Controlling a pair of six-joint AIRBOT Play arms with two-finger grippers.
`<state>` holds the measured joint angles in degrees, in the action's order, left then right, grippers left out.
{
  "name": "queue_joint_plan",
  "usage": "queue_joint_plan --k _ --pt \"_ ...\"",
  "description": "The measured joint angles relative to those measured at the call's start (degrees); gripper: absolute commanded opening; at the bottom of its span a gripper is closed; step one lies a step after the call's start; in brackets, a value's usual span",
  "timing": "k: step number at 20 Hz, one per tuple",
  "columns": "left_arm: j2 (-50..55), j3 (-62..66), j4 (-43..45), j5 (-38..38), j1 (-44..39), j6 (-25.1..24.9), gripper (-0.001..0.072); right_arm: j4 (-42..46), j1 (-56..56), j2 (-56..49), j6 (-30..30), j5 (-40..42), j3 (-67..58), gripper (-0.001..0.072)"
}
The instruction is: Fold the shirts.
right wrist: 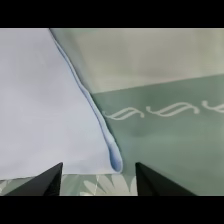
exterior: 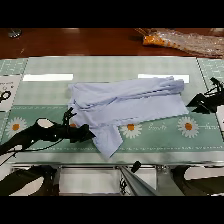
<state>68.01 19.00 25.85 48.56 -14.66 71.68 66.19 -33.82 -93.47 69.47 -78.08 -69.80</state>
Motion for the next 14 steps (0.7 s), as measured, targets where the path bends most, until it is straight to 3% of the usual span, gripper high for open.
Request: queue_joint_plan --k 3,4,7,8,14 --pt "0.0 0.0 0.0 0.3 0.0 -0.1 0.0021 -2.4 0.2 -1.2 0.2 0.5 1.5 0.0528" --pt "0.0 0.0 0.0 0.4 0.0 -0.1 0.0021 -3.3 0.2 -1.4 0.2 0.6 2.1 0.0472" --pt "0.0 0.0 -0.1 0.4 0.4 -0.1 0.0021 -3.8 0.4 -1.8 0.1 2.0 3.5 0.0065" --pt "0.1 0.0 -0.1 0.7 0.9 -0.2 0.002 -3.9 0.4 -1.7 0.1 2.5 3.7 0.003" --pt "-2.0 5.9 0.5 4.6 9.2 -4.8 0.002 -12.6 0.5 2.9 -3.0 5.0 2.7 0.0028"
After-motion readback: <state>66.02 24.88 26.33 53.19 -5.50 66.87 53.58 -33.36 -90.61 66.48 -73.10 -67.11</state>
